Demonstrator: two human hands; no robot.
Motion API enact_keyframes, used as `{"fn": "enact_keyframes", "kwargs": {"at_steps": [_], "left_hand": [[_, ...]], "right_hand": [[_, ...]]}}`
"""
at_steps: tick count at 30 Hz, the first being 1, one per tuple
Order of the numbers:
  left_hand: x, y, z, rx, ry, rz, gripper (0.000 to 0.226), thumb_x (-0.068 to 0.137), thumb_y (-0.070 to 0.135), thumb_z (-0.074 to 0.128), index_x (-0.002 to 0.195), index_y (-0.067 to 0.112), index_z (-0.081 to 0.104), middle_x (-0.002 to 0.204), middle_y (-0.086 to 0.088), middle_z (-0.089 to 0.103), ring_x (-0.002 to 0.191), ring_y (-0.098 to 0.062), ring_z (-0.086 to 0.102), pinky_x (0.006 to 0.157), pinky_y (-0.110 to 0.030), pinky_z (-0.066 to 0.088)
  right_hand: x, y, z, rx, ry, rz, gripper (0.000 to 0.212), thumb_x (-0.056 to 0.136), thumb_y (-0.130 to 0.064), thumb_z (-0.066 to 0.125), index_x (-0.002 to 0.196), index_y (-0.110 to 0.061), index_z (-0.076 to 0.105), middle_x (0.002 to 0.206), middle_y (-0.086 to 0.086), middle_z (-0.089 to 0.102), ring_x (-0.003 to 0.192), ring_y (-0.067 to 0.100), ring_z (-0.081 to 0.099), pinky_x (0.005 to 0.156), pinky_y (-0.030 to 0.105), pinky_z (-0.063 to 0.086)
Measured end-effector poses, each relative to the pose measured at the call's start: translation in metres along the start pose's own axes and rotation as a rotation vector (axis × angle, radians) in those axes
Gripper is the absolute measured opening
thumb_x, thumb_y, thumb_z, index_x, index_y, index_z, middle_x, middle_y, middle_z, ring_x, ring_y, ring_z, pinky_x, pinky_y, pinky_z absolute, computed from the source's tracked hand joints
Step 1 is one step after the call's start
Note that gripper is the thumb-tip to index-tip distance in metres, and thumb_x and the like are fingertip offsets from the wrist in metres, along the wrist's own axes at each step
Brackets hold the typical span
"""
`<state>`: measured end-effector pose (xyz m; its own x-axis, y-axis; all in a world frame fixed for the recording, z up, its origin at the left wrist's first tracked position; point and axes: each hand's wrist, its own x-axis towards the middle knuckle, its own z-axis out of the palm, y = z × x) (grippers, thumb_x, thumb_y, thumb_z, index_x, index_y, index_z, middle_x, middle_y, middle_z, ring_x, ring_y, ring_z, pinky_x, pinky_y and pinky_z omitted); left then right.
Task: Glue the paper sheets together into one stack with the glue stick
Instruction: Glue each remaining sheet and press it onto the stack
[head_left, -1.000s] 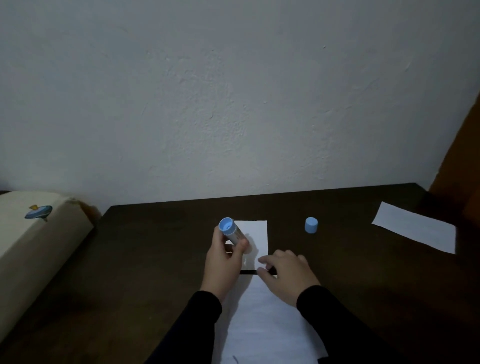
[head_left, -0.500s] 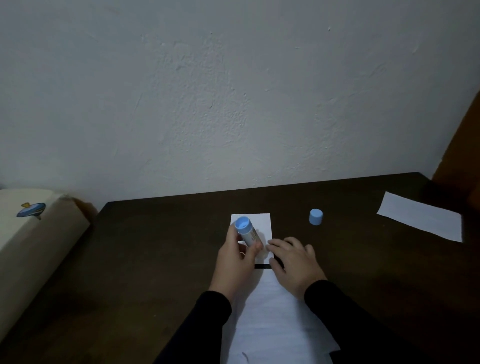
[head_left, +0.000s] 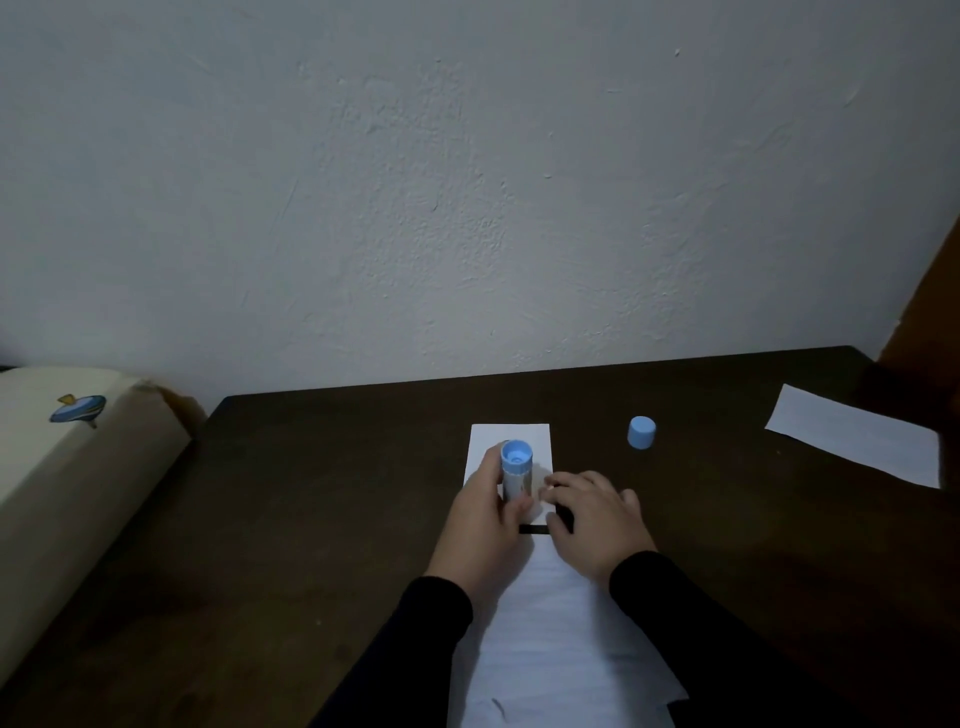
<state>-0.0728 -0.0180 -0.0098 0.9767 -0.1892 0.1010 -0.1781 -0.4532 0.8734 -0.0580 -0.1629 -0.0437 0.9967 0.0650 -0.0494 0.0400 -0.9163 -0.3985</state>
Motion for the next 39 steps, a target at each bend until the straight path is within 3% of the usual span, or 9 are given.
{"fn": "enact_keyframes", "kwargs": {"at_steps": [7,14,18,21,24,29,32,35,39], "left_hand": [[0.007,-0.013,-0.018,0.093,-0.003,-0.068,0.051,0.094,0.01,0.054,0.126,0.045,0.036,0.109,0.024,0.051,0.103,0.002,0.051,0.088,-0.019,0.041],[0.01,-0.022,-0.033,0.128,0.05,-0.154,0.059,0.095,0.014,0.054,0.143,0.037,0.028,0.138,0.007,0.049,0.124,-0.01,0.047,0.101,-0.031,0.041],[0.002,-0.022,-0.039,-0.004,0.278,-0.085,0.08,0.094,0.013,0.055,0.143,0.051,0.005,0.124,0.003,0.056,0.11,-0.011,0.058,0.096,-0.035,0.048],[0.003,-0.019,-0.053,-0.088,0.42,-0.014,0.057,0.096,0.022,0.053,0.132,0.054,0.023,0.112,0.007,0.054,0.1,-0.008,0.06,0.086,-0.031,0.052],[0.005,-0.023,-0.065,-0.101,0.365,-0.044,0.032,0.096,0.028,0.053,0.118,0.049,0.046,0.11,0.01,0.059,0.1,-0.008,0.06,0.085,-0.028,0.052],[0.002,-0.032,-0.069,-0.157,0.315,-0.148,0.056,0.076,0.017,0.078,0.119,0.04,0.05,0.106,0.022,0.055,0.098,0.002,0.057,0.08,-0.018,0.049],[0.002,-0.038,-0.066,-0.084,0.336,-0.199,0.042,0.08,0.018,0.074,0.108,0.039,0.052,0.108,0.015,0.058,0.095,-0.005,0.062,0.074,-0.02,0.053],[0.002,-0.042,-0.061,-0.071,0.324,-0.263,0.029,0.084,0.033,0.07,0.109,0.035,0.055,0.105,0.008,0.06,0.092,-0.012,0.062,0.075,-0.027,0.054],[0.008,-0.05,-0.058,0.013,0.318,-0.333,0.046,0.086,0.052,0.058,0.125,0.028,0.054,0.118,0.005,0.053,0.106,-0.013,0.055,0.095,-0.039,0.05]], "right_hand": [[0.001,0.002,-0.001,-0.022,-0.018,0.001,0.041,0.099,-0.034,0.042,0.139,-0.034,0.047,0.149,-0.02,0.035,0.139,0.01,0.024,0.109,0.041,0.022],[-0.002,0.002,0.001,-0.029,-0.001,-0.018,0.041,0.099,-0.034,0.04,0.139,-0.033,0.047,0.149,-0.02,0.036,0.138,0.009,0.024,0.108,0.04,0.022],[-0.004,0.001,0.001,-0.056,-0.005,-0.023,0.042,0.1,-0.035,0.038,0.141,-0.034,0.045,0.149,-0.019,0.035,0.138,0.01,0.025,0.109,0.04,0.023],[-0.005,0.0,0.0,-0.078,-0.009,-0.029,0.043,0.1,-0.035,0.036,0.142,-0.033,0.043,0.15,-0.018,0.035,0.138,0.011,0.025,0.109,0.039,0.024],[-0.005,-0.002,-0.002,-0.107,-0.005,-0.027,0.043,0.1,-0.035,0.036,0.142,-0.032,0.043,0.148,-0.015,0.037,0.136,0.012,0.029,0.108,0.037,0.028],[-0.007,-0.013,-0.006,-0.2,-0.015,0.014,0.043,0.098,-0.042,0.038,0.139,-0.029,0.045,0.131,-0.004,0.048,0.121,0.016,0.042,0.102,0.035,0.035],[-0.007,-0.014,-0.008,-0.145,0.046,0.007,0.041,0.099,-0.041,0.036,0.138,-0.031,0.046,0.126,-0.004,0.051,0.118,0.014,0.044,0.1,0.032,0.035],[-0.005,-0.005,-0.009,-0.086,0.088,-0.009,0.042,0.099,-0.034,0.038,0.141,-0.033,0.042,0.136,-0.006,0.044,0.128,0.013,0.037,0.105,0.032,0.031],[-0.005,0.004,-0.009,-0.086,-0.006,0.057,0.049,0.099,-0.038,0.038,0.148,-0.034,0.03,0.156,-0.008,0.022,0.145,0.015,0.014,0.115,0.043,0.018]]}}
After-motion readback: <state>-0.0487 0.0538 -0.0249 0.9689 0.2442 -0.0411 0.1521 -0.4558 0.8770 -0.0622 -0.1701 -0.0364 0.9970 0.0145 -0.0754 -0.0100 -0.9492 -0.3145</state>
